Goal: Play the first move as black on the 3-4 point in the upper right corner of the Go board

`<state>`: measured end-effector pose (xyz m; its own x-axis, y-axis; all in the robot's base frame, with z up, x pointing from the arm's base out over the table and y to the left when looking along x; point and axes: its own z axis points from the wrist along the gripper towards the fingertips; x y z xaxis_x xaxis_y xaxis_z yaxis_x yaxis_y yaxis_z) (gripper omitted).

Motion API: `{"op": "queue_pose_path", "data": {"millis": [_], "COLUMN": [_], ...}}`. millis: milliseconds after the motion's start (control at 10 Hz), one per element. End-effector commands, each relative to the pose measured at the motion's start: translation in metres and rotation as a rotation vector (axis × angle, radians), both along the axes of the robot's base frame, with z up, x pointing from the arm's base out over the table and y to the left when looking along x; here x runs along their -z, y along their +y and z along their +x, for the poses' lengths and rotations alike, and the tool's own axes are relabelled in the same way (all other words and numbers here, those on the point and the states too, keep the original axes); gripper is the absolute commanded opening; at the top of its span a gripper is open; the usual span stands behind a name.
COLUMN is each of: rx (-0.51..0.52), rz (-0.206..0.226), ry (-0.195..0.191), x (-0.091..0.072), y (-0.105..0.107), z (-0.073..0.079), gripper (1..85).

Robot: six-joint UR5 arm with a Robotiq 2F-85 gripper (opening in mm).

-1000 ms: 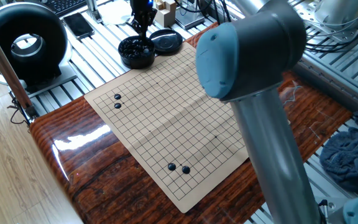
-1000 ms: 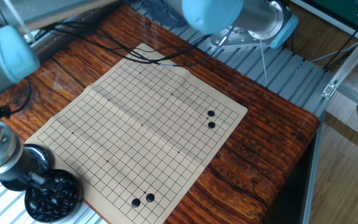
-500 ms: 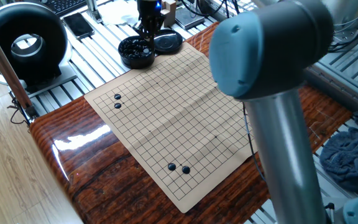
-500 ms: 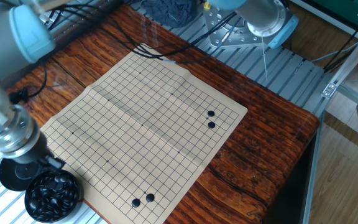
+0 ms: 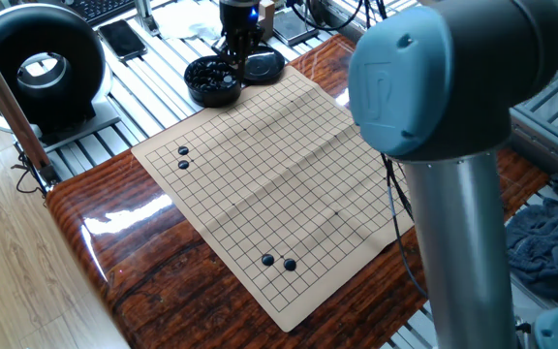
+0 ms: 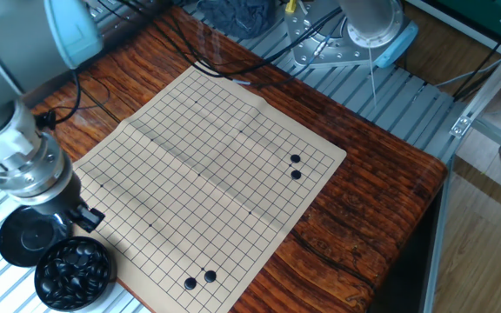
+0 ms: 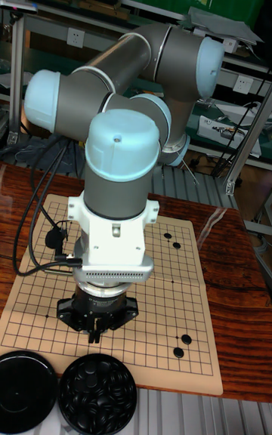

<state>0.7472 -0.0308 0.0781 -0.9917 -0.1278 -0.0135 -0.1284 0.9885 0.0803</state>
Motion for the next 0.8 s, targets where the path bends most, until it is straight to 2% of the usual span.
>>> {"op": "queue_pose_path", "data": {"millis": [0, 200, 300, 500, 700], "rx": [-0.005, 0.029, 0.04, 0.042, 0.029], "rz": [-0.039, -0.035, -0.028, -0.009, -0.004], "ry": [-0.033, -0.092, -0.088, -0.048, -0.009], "x": [-0.002, -0.003, -0.003, -0.003, 0.0], "y": [-0.01, -0.01, -0.008, -0.003, -0.006], "z": [0.003, 0.019, 0.019, 0.001, -0.035], "gripper": [1.3, 1.3, 1.3, 1.3, 1.3]}}
